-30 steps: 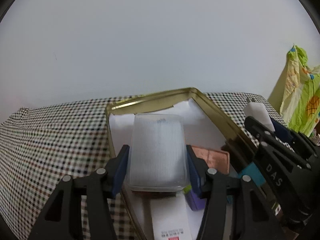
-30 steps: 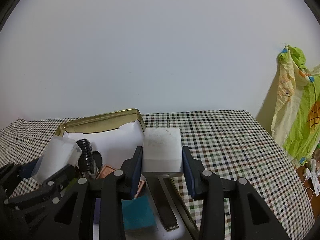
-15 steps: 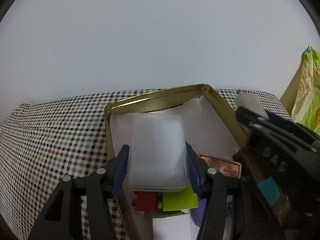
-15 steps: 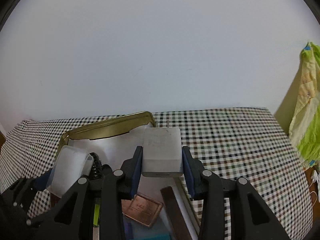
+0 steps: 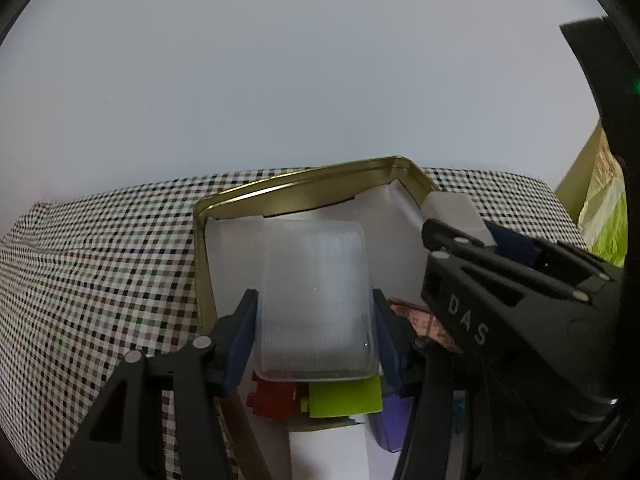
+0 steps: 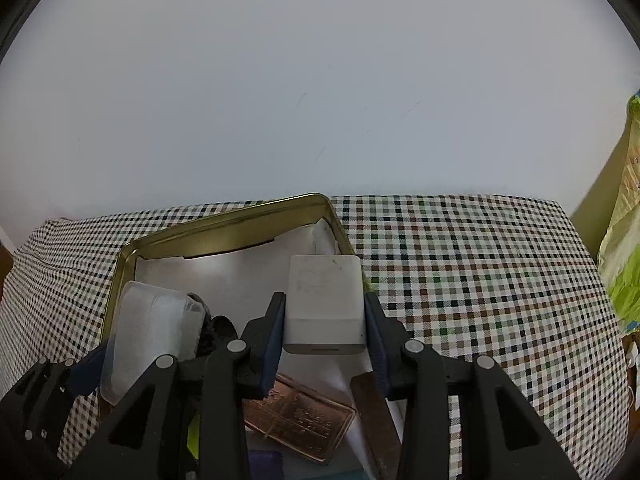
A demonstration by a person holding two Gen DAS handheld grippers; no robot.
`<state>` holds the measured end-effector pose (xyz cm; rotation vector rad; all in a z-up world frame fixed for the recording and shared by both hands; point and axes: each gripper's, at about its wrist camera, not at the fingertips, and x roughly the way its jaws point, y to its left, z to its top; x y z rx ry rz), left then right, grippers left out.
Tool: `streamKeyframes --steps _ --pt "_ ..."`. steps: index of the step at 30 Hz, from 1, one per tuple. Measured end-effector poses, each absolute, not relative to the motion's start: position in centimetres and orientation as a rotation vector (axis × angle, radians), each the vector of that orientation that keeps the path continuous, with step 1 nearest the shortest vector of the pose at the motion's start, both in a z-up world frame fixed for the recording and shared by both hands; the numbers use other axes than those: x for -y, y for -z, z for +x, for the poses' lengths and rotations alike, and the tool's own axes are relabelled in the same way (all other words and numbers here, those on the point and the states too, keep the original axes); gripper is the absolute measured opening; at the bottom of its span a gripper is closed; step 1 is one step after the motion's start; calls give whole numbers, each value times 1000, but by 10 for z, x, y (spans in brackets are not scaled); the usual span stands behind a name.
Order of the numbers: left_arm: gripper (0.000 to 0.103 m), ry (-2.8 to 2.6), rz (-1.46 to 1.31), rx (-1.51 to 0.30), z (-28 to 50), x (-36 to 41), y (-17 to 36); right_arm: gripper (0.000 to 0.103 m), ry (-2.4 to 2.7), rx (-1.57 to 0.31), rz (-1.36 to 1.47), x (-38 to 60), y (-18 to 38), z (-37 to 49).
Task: Organize rigid objects
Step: 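Lower the clear case and charger into the tray and open both grippers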
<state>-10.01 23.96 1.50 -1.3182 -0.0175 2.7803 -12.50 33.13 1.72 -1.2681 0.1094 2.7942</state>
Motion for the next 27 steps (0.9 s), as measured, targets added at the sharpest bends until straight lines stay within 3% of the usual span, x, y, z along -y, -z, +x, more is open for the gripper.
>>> streamKeyframes --steps 15,17,18,19,21,27 --pt "54 -2764 -1347 48 -104 -229 -13 41 -2741 -206 -1441 -329 -3 -141" --pt "55 -2750 -1351 55 -105 -228 -12 45 -2747 -205 -1427 -328 -4 -140" --pt "56 -2734 -1353 59 -106 -227 -12 56 -2750 -206 -1425 -328 -5 -140" --pt "67 -2713 -1361 72 -107 -227 -10 69 -2758 -208 -1420 -328 -6 -138" --pt "95 -2706 -1406 99 -109 -226 -6 77 -2806 -210 -1366 -327 -11 -133" --pt "102 -2669 -1421 109 -109 -229 -3 78 -2825 -205 -1215 -332 -18 -113"
